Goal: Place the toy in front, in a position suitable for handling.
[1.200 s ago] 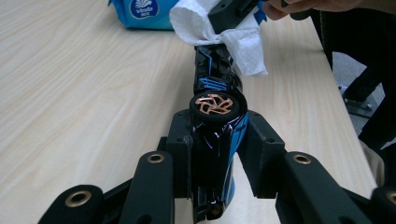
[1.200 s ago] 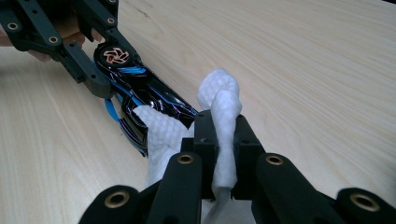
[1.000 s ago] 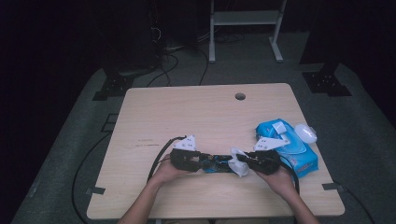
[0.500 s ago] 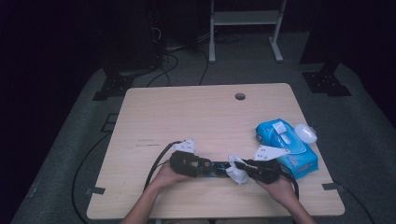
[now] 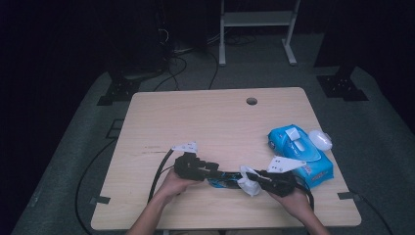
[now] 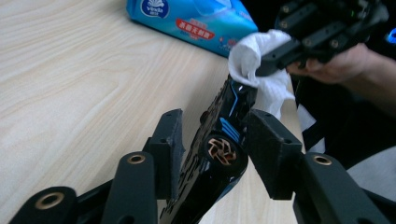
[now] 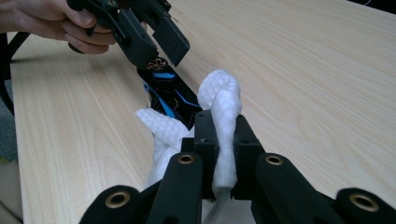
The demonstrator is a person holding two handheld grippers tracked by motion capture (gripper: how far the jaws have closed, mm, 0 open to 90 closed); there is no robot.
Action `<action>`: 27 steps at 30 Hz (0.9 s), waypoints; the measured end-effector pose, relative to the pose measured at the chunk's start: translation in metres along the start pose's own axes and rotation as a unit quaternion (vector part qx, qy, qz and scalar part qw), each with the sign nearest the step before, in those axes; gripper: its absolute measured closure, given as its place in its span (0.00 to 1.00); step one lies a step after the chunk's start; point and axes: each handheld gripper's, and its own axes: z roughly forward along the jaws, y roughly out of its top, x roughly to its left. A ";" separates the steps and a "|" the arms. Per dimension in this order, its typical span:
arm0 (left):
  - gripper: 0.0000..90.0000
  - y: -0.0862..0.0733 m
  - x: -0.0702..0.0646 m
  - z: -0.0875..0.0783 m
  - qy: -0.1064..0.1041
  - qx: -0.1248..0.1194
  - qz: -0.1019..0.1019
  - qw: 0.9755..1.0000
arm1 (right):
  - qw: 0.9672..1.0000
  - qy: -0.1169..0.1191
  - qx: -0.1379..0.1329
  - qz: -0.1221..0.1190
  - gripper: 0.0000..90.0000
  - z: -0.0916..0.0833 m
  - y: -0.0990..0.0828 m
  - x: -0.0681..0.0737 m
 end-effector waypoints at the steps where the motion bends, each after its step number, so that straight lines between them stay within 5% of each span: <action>1: 0.58 0.000 0.001 0.000 0.000 0.000 -0.004 1.000 | 1.000 0.000 0.000 0.000 0.93 0.000 0.000 0.000; 8: 0.54 -0.002 0.005 -0.002 0.000 -0.005 -0.039 0.999 | 1.000 -0.002 -0.002 -0.002 0.93 0.000 -0.001 0.001; 11: 0.54 -0.004 -0.001 0.000 0.007 0.030 -0.008 1.000 | 1.000 -0.001 -0.002 -0.003 0.93 0.000 -0.001 0.000; 15: 0.49 -0.008 -0.011 0.005 0.040 0.068 0.034 0.996 | 1.000 0.000 -0.003 -0.003 0.93 0.000 -0.001 0.000; 18: 0.52 -0.013 -0.015 0.011 0.080 0.081 0.073 0.991 | 1.000 0.000 -0.002 -0.003 0.93 0.000 0.000 0.000; 21: 0.56 -0.016 -0.018 0.018 0.086 0.091 0.106 0.986 | 1.000 -0.003 0.002 -0.003 0.93 0.000 0.001 -0.001; 24: 0.70 -0.016 -0.020 0.020 0.066 0.100 0.147 0.982 | 1.000 -0.020 0.006 0.001 0.93 -0.001 0.002 -0.006; 27: 0.77 -0.014 -0.023 0.025 0.068 0.105 0.180 0.976 | 1.000 -0.022 0.003 0.021 0.93 -0.003 0.002 -0.017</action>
